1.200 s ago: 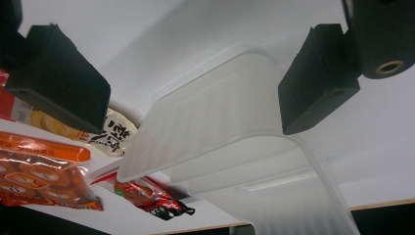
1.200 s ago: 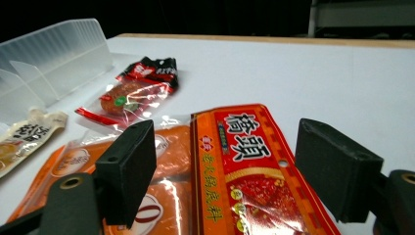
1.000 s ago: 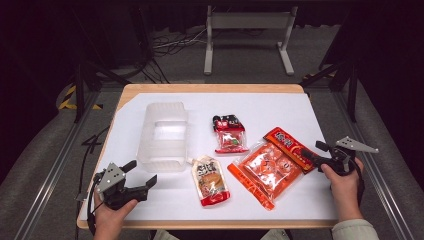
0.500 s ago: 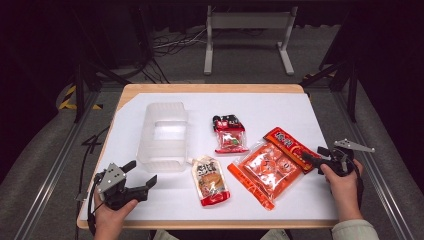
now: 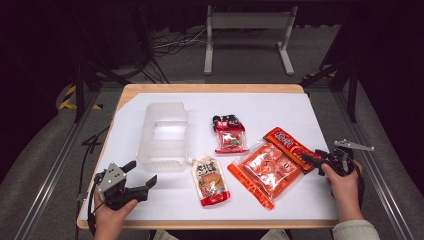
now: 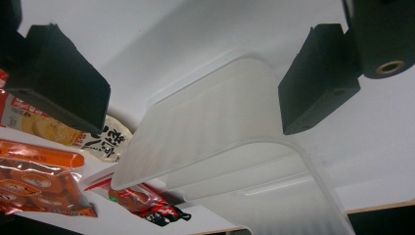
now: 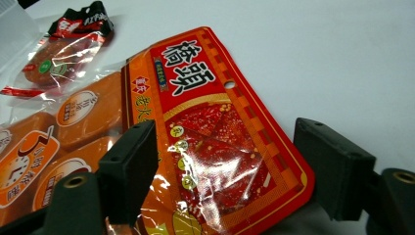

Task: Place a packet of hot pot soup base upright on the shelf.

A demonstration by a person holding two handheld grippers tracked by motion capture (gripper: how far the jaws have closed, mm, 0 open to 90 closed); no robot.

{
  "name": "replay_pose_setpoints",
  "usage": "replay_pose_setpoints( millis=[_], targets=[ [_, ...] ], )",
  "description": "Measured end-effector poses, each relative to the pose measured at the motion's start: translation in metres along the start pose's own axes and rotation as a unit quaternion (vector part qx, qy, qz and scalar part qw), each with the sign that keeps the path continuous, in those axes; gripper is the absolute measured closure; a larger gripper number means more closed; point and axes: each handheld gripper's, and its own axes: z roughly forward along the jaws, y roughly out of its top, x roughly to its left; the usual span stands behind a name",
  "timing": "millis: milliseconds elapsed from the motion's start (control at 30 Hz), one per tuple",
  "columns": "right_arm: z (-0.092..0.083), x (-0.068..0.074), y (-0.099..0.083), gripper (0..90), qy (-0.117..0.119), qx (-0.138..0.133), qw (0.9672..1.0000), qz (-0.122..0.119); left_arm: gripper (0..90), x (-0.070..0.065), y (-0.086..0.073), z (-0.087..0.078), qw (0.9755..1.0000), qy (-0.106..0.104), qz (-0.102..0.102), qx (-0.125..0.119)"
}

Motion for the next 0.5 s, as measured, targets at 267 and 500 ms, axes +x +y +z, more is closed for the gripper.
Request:
replay_pose_setpoints(
  millis=[267,500],
  targets=[
    [-0.004,0.011,0.004,34.2,0.042,-0.028,0.9984,-0.025,12.9,0.0,0.0,0.001,1.0,0.003,0.001,0.003],
    [0.003,0.022,0.004,38.9,0.069,-0.023,0.9962,-0.048,12.9,0.0,-0.001,0.001,1.0,0.004,0.002,0.003]
  ],
)
